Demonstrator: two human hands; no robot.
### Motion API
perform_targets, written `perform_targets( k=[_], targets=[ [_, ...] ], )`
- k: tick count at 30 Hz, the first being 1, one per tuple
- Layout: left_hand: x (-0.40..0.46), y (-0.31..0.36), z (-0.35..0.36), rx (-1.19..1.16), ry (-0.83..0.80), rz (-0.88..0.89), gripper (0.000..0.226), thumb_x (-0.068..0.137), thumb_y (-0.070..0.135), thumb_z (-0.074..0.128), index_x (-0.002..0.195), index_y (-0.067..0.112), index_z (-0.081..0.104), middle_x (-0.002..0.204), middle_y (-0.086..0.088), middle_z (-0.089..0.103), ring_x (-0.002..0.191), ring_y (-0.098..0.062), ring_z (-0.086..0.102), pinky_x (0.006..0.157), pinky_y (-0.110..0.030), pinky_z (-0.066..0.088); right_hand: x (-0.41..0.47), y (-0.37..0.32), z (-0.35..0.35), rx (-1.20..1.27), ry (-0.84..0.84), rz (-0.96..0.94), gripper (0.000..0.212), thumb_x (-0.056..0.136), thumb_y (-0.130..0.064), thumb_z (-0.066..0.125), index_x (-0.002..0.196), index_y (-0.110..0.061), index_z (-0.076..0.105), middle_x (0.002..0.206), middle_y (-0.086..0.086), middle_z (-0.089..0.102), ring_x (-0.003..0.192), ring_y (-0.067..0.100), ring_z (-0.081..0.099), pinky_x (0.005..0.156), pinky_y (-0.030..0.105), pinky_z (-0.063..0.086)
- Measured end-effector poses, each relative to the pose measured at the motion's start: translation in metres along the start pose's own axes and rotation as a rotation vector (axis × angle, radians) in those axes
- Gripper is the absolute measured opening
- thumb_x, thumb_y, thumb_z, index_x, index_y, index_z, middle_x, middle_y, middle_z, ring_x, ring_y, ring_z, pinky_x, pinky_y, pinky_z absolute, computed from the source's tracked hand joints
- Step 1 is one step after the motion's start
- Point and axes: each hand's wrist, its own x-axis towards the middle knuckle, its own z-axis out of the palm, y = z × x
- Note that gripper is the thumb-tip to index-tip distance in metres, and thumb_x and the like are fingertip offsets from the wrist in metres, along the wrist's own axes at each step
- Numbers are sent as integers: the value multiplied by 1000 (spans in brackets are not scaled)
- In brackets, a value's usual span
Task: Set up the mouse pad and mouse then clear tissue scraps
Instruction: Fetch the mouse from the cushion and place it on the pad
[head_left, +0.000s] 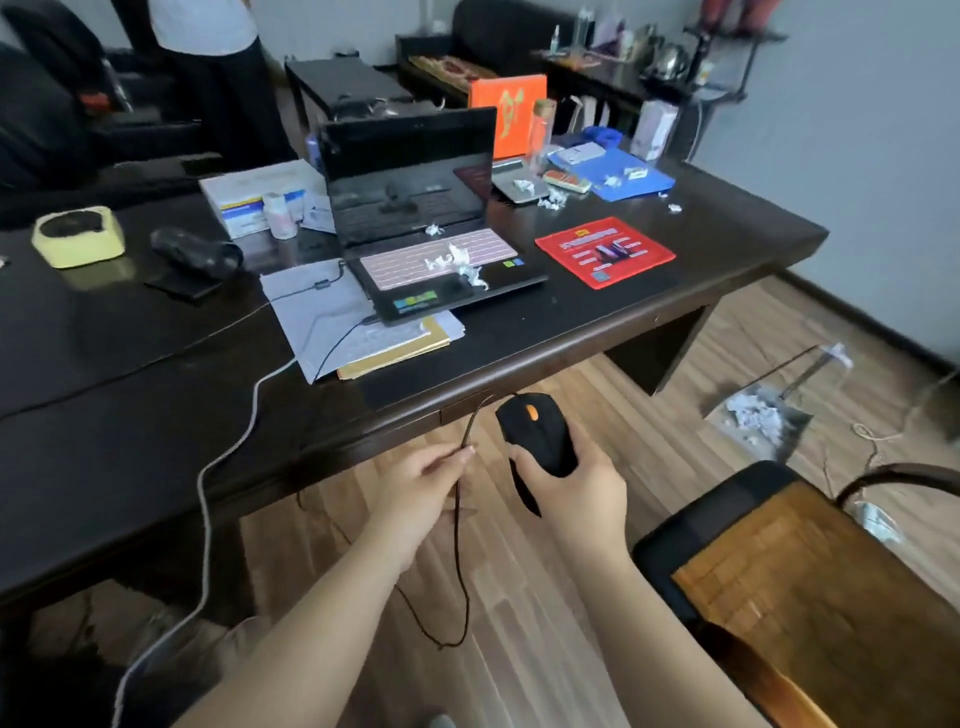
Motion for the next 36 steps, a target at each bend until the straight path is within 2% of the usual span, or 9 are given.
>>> perform_targets(
  k=[3,8,12,15,18,22,30,32,36],
  targets=[
    [36,22,30,65,-92,18,35,84,37,59,118,27,61,124,2,59,118,-21,53,99,-48,47,41,11,-12,-33,73,9,43,77,-33,69,116,-19,55,97,-11,57,94,9,54,78,23,43],
    [93,50,85,158,-263,4,38,80,36,63,118,31,61,109,12,59,114,-16,54,95,-46,50,107,36,-39,-18,156,61,46,77,-30,70,119,-20,54,102,-8,60,100,12,54,83,25,44],
    [141,76,139,128,-306,-14,30,81,29,64,111,32,65,111,4,65,108,-20,61,89,-46,54,166,64,-59,-24,207,88,50,77,-32,69,122,-19,53,111,-4,64,105,13,56,84,21,43],
    [174,101,190,39,-328,-78,18,85,19,61,97,32,63,104,-1,62,102,-25,62,71,-38,60,219,85,-82,-22,234,94,49,76,-31,70,121,-20,54,108,-9,62,101,8,54,76,8,37],
    [199,126,231,-13,-336,-101,15,86,15,60,94,29,62,104,-5,61,97,-26,63,57,-31,59,266,96,-102,-52,239,115,45,76,-32,68,118,-20,56,106,-4,64,101,13,56,78,18,39],
    [233,150,274,20,-334,-110,27,86,17,61,112,21,62,113,-5,60,98,-23,62,63,-34,61,318,113,-126,-59,254,156,44,75,-34,67,116,-20,56,106,-1,65,100,17,57,81,27,45],
    [315,182,343,159,-386,-96,33,84,23,63,117,22,62,116,-7,63,103,-26,63,75,-42,60,414,141,-151,-78,281,167,40,75,-34,68,111,-18,58,100,-2,65,90,13,56,63,8,35],
    [340,190,357,188,-395,-96,31,83,26,64,114,25,62,117,-3,62,104,-24,62,75,-40,60,442,149,-150,-88,285,170,37,75,-34,68,106,-17,59,97,-2,66,89,15,57,61,10,35],
    [393,202,376,111,-385,-141,21,86,19,60,105,28,60,114,-9,61,99,-24,64,71,-40,61,501,160,-138,-115,256,177,46,75,-36,69,116,-18,56,106,-1,65,99,16,58,76,23,44]
  ],
)
